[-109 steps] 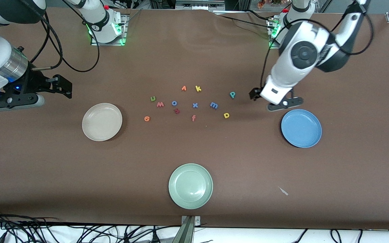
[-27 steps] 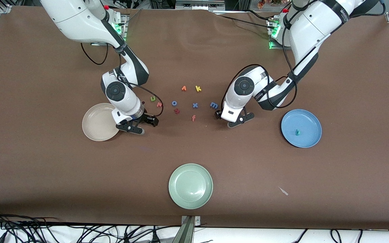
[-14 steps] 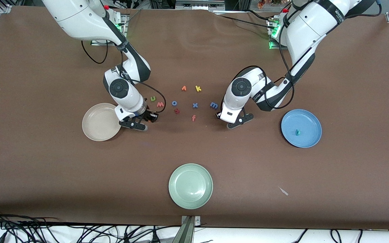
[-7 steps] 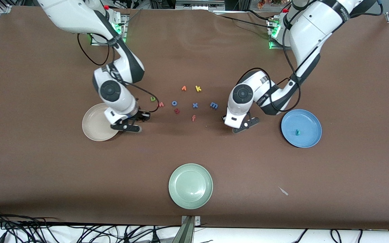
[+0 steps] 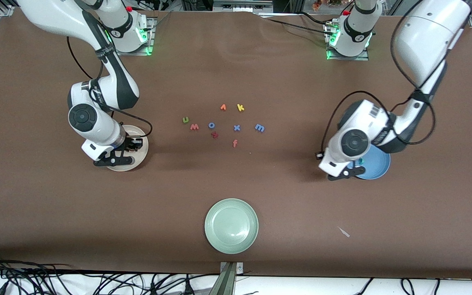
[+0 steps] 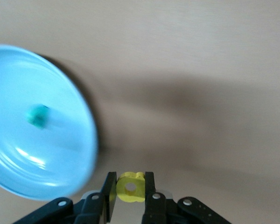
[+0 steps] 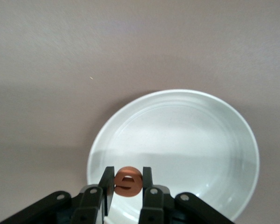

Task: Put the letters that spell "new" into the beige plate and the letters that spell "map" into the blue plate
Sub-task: 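Place the orange e on the white plate while the left gripper drops yellow a, then reach the left gripper to the blue E while the right gripper reaches pink w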

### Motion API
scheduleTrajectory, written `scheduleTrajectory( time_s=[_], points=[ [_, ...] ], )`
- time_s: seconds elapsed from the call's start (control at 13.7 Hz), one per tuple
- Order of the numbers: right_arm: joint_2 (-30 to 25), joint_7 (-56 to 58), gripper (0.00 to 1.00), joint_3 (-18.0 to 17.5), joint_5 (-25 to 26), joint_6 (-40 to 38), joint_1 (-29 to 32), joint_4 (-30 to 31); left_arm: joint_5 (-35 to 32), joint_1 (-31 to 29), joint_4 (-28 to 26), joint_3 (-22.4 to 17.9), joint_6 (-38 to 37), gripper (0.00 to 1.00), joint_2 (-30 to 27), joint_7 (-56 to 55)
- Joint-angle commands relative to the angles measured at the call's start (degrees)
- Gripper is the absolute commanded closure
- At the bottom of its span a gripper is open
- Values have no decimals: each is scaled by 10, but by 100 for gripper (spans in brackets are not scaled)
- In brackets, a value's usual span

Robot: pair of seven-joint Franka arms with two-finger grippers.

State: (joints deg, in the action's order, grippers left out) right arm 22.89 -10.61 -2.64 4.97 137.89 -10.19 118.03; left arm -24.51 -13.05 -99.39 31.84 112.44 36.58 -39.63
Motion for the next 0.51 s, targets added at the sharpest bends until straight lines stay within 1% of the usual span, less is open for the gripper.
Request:
scheduleTrajectory(
  time_s=[0.0,0.07,0.15,0.22,0.29,0.37,0.44],
  points=[
    [-31,8,76,-2,0,77,-2,78,5,-37,-15,2,-22,98,-17,106],
    [-33,9,46,-2,0,80,-2,81,-4,-50,-17,1,-22,95,-12,140],
    [-36,5,31,-2,0,77,-2,80,-15,-61,-18,0,-22,92,-10,168],
    [-39,-1,26,-3,0,75,-3,79,-27,-68,-21,0,-22,57,-5,186],
    [-42,-6,26,-4,0,69,-3,76,-28,-69,-20,0,-24,9,-5,207],
    [-47,-25,26,-8,-2,61,-3,70,-25,-70,-13,0,-28,0,-8,216],
    [-47,-56,26,-22,-1,44,-3,62,-13,-69,-10,2,-36,0,-11,204]
  ],
)
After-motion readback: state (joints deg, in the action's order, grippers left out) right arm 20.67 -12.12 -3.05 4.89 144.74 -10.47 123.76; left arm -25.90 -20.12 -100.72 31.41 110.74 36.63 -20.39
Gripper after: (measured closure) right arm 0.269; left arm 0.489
